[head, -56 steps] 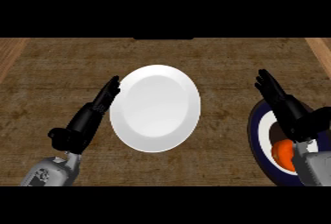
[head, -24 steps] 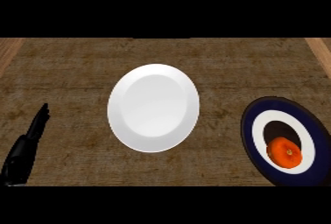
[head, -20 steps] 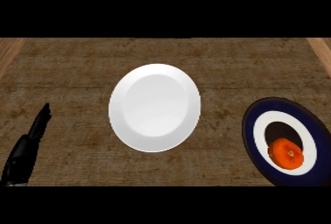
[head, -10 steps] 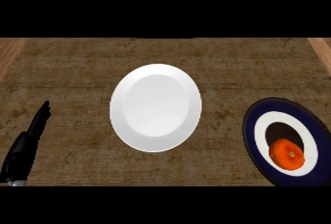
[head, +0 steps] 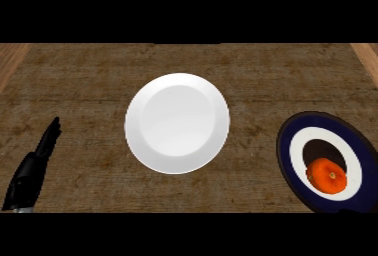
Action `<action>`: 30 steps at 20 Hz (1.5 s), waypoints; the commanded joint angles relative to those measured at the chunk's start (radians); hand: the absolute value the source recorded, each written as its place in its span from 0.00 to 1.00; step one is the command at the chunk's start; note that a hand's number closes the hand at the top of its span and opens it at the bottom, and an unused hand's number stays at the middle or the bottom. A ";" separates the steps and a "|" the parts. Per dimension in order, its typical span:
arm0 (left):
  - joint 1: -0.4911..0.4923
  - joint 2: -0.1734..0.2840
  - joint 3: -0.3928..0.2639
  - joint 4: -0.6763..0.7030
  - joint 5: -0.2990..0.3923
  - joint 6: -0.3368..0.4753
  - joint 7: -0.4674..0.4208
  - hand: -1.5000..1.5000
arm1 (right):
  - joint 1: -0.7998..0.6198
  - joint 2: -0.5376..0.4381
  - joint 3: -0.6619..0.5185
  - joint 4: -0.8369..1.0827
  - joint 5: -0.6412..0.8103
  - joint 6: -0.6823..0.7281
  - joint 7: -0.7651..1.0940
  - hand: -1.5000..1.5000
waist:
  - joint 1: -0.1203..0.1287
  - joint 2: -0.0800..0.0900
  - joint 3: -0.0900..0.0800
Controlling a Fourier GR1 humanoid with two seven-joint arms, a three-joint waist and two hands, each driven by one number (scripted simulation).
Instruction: Pick the squash from the plate and place it in the plate
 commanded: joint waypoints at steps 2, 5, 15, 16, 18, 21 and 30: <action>-0.009 -0.026 0.022 -0.039 -0.023 -0.010 0.056 0.50 | -0.023 0.083 0.024 0.084 0.037 0.085 -0.053 0.00 | -0.006 -0.001 0.000; 0.027 -0.035 0.033 -0.072 -0.044 -0.021 0.054 0.50 | -0.125 0.099 0.017 0.162 0.054 0.128 -0.033 0.00 | -0.002 -0.001 0.000; -0.007 -0.064 0.104 -0.009 -0.085 -0.086 0.016 0.50 | -0.180 0.193 0.009 0.238 0.140 0.227 -0.016 0.00 | -0.005 -0.001 0.000; 0.081 -0.056 0.116 -0.066 -0.061 -0.115 -0.010 0.50 | -0.195 0.185 -0.028 0.242 0.110 0.253 -0.022 0.00 | -0.002 -0.001 0.000; -0.031 -0.064 0.142 0.041 -0.067 -0.130 -0.007 0.50 | -0.180 0.226 -0.010 0.284 0.151 0.255 -0.073 0.00 | -0.007 -0.001 0.000; 0.005 -0.078 0.137 -0.049 -0.107 -0.118 0.041 0.50 | -0.118 0.247 -0.063 0.268 0.137 0.296 -0.139 0.00 | -0.007 -0.002 0.000; -0.024 -0.112 0.171 -0.022 -0.143 -0.143 0.036 0.50 | -0.216 0.371 -0.028 0.396 0.268 0.245 -0.265 1.00 | -0.006 -0.001 0.000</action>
